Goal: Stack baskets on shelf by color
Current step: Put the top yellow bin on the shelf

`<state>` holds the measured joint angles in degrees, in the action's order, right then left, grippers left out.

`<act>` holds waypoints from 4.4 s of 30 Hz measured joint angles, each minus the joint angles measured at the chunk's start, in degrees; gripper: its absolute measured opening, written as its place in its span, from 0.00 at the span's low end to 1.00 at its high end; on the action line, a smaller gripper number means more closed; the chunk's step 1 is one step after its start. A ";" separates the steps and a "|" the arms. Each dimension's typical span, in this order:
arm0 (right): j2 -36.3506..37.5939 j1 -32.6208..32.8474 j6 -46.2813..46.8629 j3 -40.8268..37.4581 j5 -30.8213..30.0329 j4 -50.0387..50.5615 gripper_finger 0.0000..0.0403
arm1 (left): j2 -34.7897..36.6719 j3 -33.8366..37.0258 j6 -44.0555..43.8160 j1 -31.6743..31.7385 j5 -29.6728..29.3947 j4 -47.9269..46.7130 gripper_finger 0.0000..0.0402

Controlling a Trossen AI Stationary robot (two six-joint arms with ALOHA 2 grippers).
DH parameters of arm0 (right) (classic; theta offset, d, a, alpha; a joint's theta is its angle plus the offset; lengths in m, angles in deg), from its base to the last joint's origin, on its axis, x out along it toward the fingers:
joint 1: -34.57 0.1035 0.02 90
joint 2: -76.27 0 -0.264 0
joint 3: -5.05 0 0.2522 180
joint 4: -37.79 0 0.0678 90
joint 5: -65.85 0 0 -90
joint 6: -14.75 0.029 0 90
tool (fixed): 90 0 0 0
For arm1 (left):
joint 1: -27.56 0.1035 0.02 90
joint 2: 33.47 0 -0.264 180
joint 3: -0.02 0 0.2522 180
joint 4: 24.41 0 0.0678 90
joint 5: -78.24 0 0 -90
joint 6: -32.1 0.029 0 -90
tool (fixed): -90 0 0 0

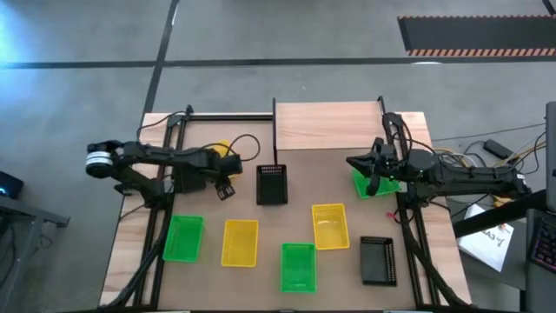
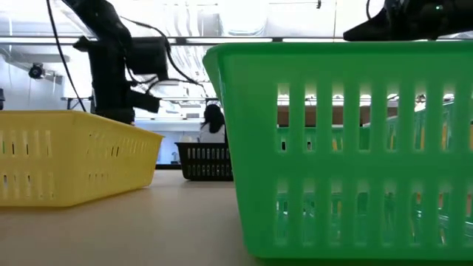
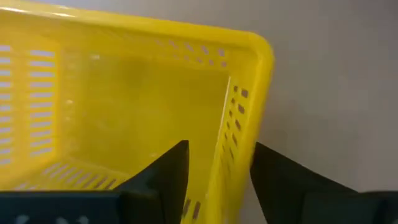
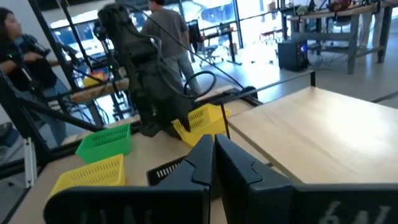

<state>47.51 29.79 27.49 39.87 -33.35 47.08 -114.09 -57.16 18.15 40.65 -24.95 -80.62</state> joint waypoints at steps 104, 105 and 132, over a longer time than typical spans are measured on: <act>-0.29 -0.02 3.95 38.40 -2.96 46.02 0.02 | -50.51 -86.07 32.09 2.50 11.58 13.11 0.00; -0.28 -0.02 3.94 38.40 -2.96 46.01 0.02 | -50.51 -85.50 32.29 2.56 11.58 13.72 0.00; -0.30 -0.02 3.79 38.40 -2.92 46.01 0.02 | -50.28 -83.08 32.27 2.66 11.61 20.89 0.33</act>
<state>47.21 29.77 31.28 78.27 -36.27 93.09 -164.36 -140.24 50.43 43.31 -13.34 -59.73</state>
